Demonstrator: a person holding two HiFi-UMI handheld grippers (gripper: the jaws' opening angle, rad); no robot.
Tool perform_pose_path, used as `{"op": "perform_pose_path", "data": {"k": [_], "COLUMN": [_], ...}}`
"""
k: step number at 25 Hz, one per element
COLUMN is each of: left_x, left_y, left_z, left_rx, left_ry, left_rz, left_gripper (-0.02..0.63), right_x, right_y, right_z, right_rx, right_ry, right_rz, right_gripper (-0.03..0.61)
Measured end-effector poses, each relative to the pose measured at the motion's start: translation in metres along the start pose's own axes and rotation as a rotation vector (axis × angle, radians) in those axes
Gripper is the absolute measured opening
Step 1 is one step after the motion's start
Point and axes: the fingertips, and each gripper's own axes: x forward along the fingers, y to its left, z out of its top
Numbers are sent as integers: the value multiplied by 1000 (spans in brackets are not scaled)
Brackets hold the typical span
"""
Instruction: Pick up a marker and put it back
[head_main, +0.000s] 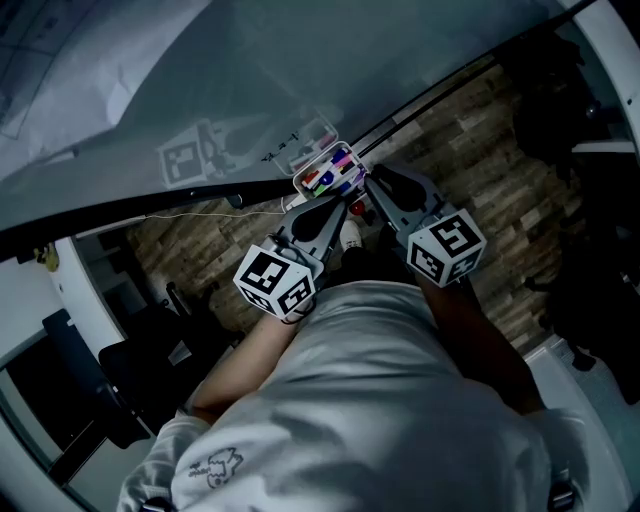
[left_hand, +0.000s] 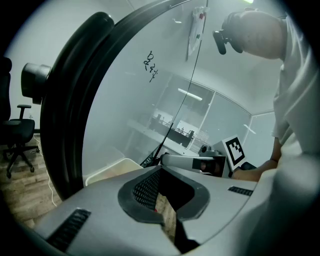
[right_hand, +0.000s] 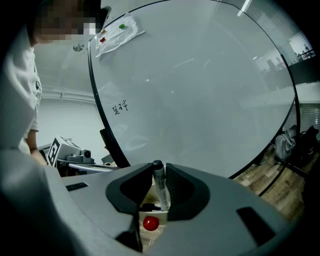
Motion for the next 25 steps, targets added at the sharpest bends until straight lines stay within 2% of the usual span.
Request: {"op": "perform_pose_path", "data": {"k": [15,25], "left_x": [-8,-20], "left_y": [3,-4], "left_z": [1,14], "left_rx": [-3,30], "left_ry": [-11,-60], "left_rz": [-4,-33], "left_gripper": [5,5], "right_x": [-3,-13], "right_y": [1,18], "right_z": [8,28], "right_rx": [-27,-102], "right_ry": [-13,-41], "right_rz": [-21,-48], "right_gripper": [77,77]}}
